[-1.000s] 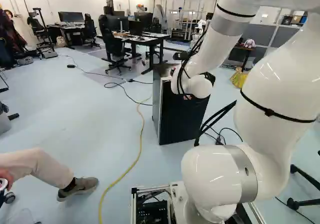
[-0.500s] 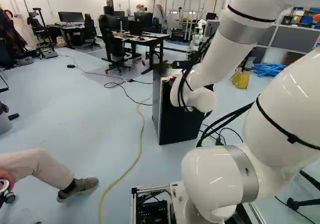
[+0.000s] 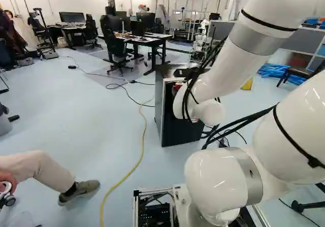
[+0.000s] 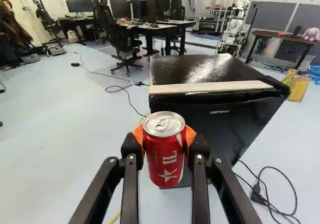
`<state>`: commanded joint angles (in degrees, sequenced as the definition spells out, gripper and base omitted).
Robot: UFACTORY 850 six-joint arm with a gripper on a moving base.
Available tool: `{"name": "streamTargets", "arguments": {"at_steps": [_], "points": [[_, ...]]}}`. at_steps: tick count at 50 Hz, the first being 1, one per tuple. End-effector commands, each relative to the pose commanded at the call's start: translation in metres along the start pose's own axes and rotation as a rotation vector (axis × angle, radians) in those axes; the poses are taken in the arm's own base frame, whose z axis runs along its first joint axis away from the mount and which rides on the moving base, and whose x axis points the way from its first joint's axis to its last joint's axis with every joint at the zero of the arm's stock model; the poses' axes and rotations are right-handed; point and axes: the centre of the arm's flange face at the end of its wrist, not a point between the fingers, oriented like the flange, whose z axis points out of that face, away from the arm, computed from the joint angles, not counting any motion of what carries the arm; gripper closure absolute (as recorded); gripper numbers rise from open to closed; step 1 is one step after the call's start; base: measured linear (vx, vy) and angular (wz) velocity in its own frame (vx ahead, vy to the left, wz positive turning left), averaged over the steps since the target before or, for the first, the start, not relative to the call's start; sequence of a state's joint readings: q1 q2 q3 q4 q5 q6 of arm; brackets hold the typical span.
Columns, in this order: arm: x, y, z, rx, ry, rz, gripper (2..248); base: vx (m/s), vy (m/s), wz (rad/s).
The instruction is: Grab a drink from the fridge
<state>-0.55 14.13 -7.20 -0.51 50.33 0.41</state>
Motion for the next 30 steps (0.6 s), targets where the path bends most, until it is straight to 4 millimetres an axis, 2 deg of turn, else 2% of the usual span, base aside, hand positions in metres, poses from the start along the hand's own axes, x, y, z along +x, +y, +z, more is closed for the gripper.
{"name": "streamTargets", "arguments": {"at_steps": [30], "points": [[-0.010, -0.002, -0.012, 0.002, -0.011, -0.004, 152, 0.000, 0.000, 0.000]]}}
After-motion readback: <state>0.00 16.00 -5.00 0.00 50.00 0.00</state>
